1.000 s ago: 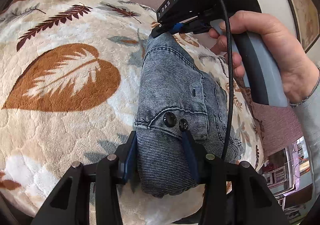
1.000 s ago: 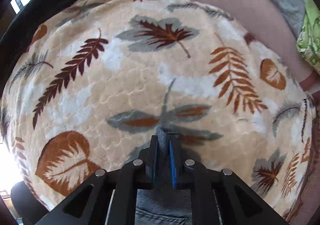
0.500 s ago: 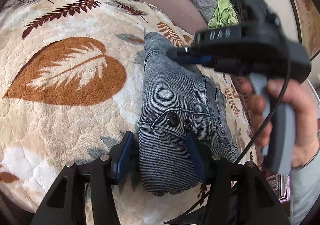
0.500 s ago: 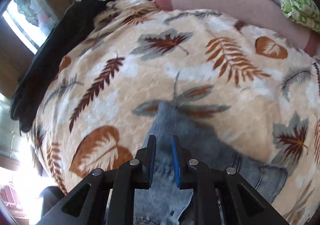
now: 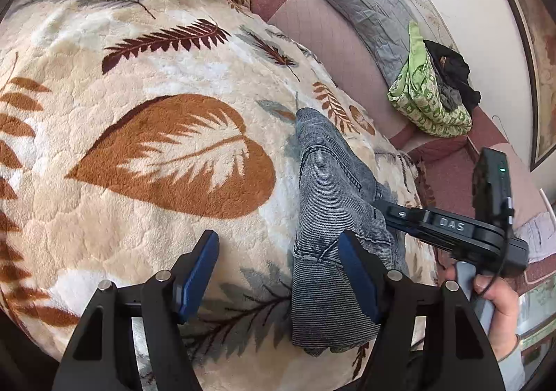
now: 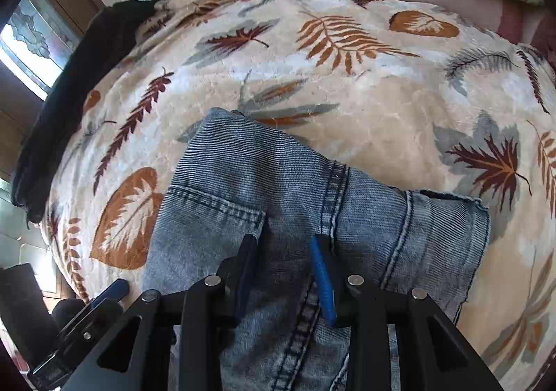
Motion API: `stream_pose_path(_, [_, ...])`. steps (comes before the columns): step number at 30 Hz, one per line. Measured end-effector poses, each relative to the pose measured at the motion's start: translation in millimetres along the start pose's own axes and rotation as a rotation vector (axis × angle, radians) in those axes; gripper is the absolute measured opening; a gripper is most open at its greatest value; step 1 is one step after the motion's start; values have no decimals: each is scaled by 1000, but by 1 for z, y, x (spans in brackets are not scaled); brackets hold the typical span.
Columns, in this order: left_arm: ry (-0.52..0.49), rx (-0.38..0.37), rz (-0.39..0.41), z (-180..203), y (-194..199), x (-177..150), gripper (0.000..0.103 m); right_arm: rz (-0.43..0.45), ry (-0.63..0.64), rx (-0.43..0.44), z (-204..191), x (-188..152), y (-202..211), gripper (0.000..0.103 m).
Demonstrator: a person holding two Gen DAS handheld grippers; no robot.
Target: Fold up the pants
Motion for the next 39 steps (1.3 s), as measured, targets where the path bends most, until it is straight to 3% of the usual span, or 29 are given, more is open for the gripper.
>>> stream_pose_path(2, [-45,39,16,5,1,-1,72,74,4,5,1,-11,25,43])
stream_pose_path(4, [-95,91,28,9,-2,-2,72,131,15,9,0,-30,44,65])
stream_pose_path(6, [-133,140,32,13,-5,-2,72,138,18,-9,4,-54,47,77])
stream_pose_path(8, [-164,173,35,18,-6,-3,72,36,47,-56,11,-82,25,77])
stream_pose_path(9, [-181,193,36,21,-6,-3,72,27,53,-46,14,-89,20,77])
stream_pose_path(12, [-237,271,43,26,0,-2,72,112,21,-13,17,-90,44,77])
stream_pose_path(17, [-302,332,34,37,7,-6,72,281,-78,44,43,-86,77,77])
stream_pose_path(22, [-392,395,38,51,10,-10,72,342,-263,63,100,-106,77,77])
stream_pose_path(24, [-417,413,36,56,8,-12,72,330,-346,62,122,-118,70,77])
stream_pose_path(26, [-443,425,27,61,5,-13,72,325,-421,143,135,-120,68,77])
stream_pose_path(32, [-427,398,-18,65,-8,-3,72,320,-475,229,147,-128,68,77])
stream_pose_path(35, [-300,318,-55,54,-12,13,72,268,-489,316,144,-130,63,77])
stream_pose_path(39, [-147,188,-175,39,-32,25,72,134,-457,421,138,-115,48,77])
Point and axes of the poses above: each gripper's, at about its wrist camera, not at the fingertips, and y roughly against the way its jaws point, z to its right, x to its top, the point moved 7 cm from there along -y, roughly the way its jaws point, and after that the axes turned 4 degrees about y, right-handed, at the moved point
